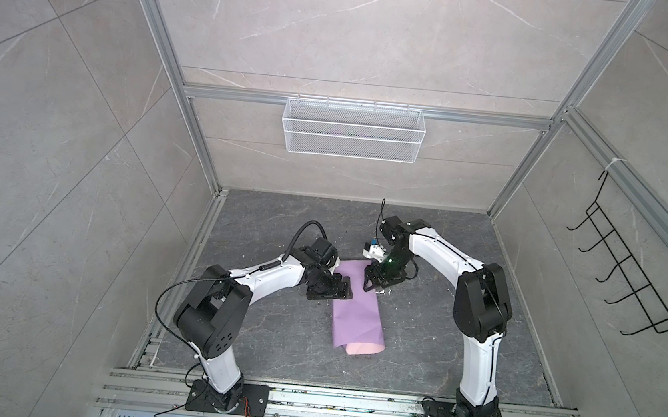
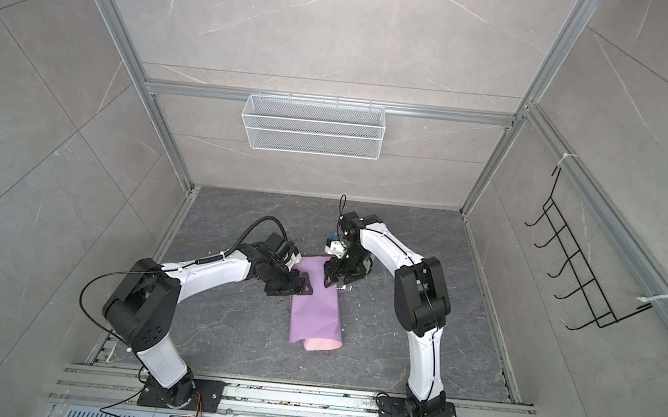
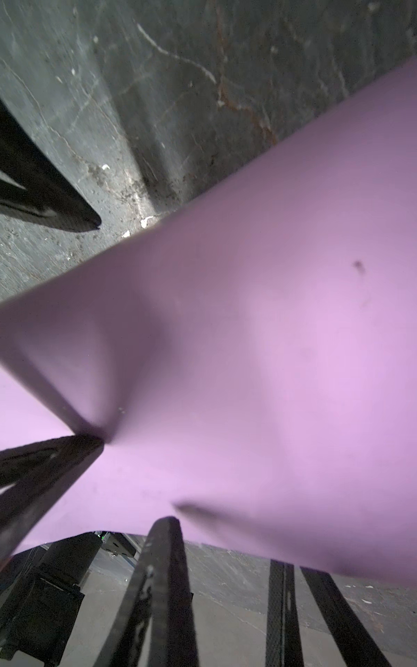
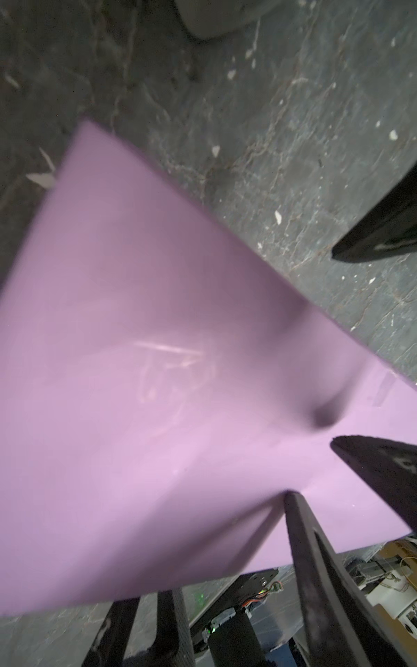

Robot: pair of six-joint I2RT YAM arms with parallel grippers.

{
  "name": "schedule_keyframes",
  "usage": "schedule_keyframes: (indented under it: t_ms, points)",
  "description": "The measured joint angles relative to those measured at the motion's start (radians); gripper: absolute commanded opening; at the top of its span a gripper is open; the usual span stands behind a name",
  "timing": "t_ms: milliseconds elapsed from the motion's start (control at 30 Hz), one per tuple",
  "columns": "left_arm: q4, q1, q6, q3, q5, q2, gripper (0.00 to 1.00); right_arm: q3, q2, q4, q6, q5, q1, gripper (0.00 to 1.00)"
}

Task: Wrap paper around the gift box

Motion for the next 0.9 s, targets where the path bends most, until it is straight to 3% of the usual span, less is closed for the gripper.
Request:
schedule_keyframes:
  t_ms: [133, 300, 533, 700, 900]
  points:
    - [0.0, 0.0, 0.0, 0.0, 0.0, 0.0, 0.89, -0.058, -0.083, 0.052, 0.033, -0.039, -0.056, 0.78]
    - [0.0, 0.0, 0.0, 0.0, 0.0, 0.0, 0.89, -0.177, -0.288, 0.142, 0.114, -0.045, -0.091, 0.77]
    - [0.0, 0.0, 0.0, 0.0, 0.0, 0.0, 0.89, -0.45, -0.569, 0.287, 0.283, -0.007, 0.005, 0.71]
    - [0.0, 0.0, 0.0, 0.0, 0.0, 0.0, 0.89, -0.548, -0.583, 0.401, 0.388, 0.025, 0.108, 0.65]
    - [0.0, 0.0, 0.0, 0.0, 0.0, 0.0, 0.89, -0.568, -0.529, 0.518, 0.459, 0.052, 0.121, 0.61]
